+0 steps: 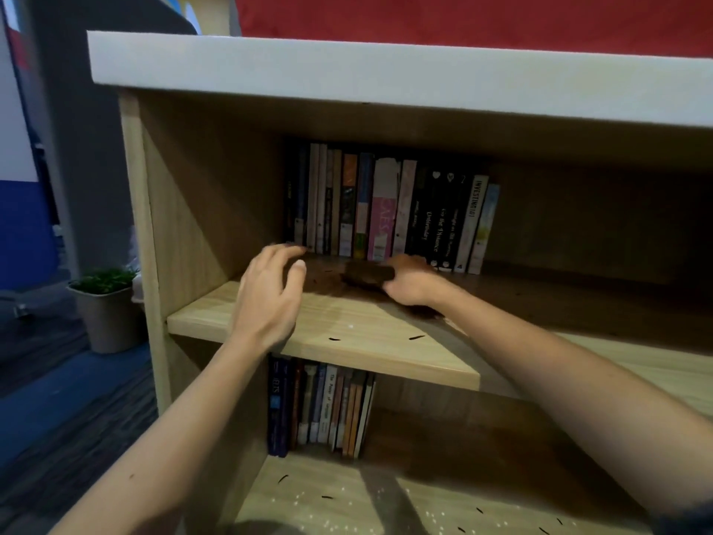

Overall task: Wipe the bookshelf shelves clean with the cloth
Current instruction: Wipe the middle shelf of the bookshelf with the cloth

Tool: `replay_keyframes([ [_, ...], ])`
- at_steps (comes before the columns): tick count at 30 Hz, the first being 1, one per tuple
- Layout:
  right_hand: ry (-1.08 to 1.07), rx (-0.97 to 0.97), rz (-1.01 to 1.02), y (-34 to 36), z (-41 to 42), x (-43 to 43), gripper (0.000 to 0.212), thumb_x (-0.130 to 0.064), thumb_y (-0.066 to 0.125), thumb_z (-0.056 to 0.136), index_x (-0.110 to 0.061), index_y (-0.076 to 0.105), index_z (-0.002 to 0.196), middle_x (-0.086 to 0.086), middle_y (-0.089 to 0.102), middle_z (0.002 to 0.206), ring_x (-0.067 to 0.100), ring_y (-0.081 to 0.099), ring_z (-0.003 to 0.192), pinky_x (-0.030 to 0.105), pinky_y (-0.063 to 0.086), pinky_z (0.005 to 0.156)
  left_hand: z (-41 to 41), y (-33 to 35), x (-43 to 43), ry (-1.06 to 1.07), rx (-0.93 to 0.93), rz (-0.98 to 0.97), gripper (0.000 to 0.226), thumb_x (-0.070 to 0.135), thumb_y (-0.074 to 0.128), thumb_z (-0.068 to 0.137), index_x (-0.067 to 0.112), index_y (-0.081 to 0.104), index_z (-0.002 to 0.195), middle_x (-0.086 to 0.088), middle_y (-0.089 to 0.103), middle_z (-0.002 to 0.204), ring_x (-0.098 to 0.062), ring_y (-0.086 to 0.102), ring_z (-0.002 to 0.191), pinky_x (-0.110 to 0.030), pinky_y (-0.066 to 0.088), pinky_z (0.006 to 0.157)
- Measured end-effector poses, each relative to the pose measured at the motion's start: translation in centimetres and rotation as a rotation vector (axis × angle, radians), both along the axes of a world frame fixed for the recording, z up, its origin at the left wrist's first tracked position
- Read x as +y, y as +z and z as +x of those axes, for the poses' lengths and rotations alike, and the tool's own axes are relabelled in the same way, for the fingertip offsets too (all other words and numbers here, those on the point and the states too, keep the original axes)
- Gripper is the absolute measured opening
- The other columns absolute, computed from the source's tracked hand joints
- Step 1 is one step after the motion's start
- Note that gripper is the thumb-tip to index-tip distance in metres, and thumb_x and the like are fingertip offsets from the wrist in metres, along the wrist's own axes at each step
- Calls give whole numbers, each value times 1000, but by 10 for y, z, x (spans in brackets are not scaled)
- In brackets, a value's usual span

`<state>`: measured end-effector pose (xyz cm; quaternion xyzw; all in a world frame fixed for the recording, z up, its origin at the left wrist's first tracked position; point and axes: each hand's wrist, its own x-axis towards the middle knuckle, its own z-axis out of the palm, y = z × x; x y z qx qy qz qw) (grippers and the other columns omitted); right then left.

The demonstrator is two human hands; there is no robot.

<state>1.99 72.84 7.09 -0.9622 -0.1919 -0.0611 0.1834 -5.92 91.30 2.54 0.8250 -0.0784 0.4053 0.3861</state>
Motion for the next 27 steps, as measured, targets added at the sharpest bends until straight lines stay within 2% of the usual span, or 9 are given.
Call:
replay_keyframes([
  [4,306,148,131,17,-59,25,10,-8,54,83,-10,63,81,7,61,71,18,56,62,26,41,56,-2,4,17,-34,10,-215,30,19,37,99,14,57,121,2,53,120,-11,46,115,-30,36,101],
  [7,209,194,280,32,-53,23,12,-14,57,85,-15,64,95,6,67,88,20,63,76,28,50,70,0,5,38,12,130,15,30,22,39,98,15,59,119,1,55,119,-16,47,116,-27,34,94],
  [10,52,3,304,33,-15,26,11,-8,51,88,-12,62,90,11,61,86,25,58,78,26,40,61,3,1,47,6,224,141,32,26,38,98,15,60,119,-2,57,123,-16,47,116,-28,35,93],
  [12,-22,-47,251,27,18,26,22,-3,46,88,-15,53,71,8,55,75,25,54,76,23,37,55,2,0,45,16,196,105,34,29,36,98,16,60,119,-1,57,122,-16,48,116,-30,36,94],
  [13,-63,-60,196,23,35,26,20,-3,45,88,-13,52,73,7,54,76,23,52,77,23,38,56,2,-1,45,42,161,87,37,33,35,97,17,59,120,0,57,122,-16,48,117,-30,36,93],
  [16,-149,-125,37,13,77,31,20,-6,47,87,-3,58,104,16,59,101,27,56,88,26,41,67,0,-2,48,119,87,52,45,39,32,94,15,55,125,-2,56,125,-16,46,119,-31,36,96],
  [20,-180,-158,-74,8,106,58,32,-10,48,89,-4,52,120,20,55,122,33,55,108,33,46,85,3,-3,50,169,34,-58,45,36,30,96,12,52,128,-5,53,129,-17,44,121,-28,32,97],
  [25,-179,-57,-205,9,125,93,47,-8,47,91,0,35,136,21,44,135,32,48,118,32,43,90,5,-4,51,198,1,-52,48,36,27,94,12,51,128,-4,53,129,-14,44,120,-23,30,95],
  [27,-124,10,-226,11,123,101,47,-7,46,92,0,34,137,21,45,134,30,51,112,30,45,81,6,-5,52,215,0,-50,39,29,32,99,12,50,130,-4,52,130,-14,43,122,-22,28,95],
])
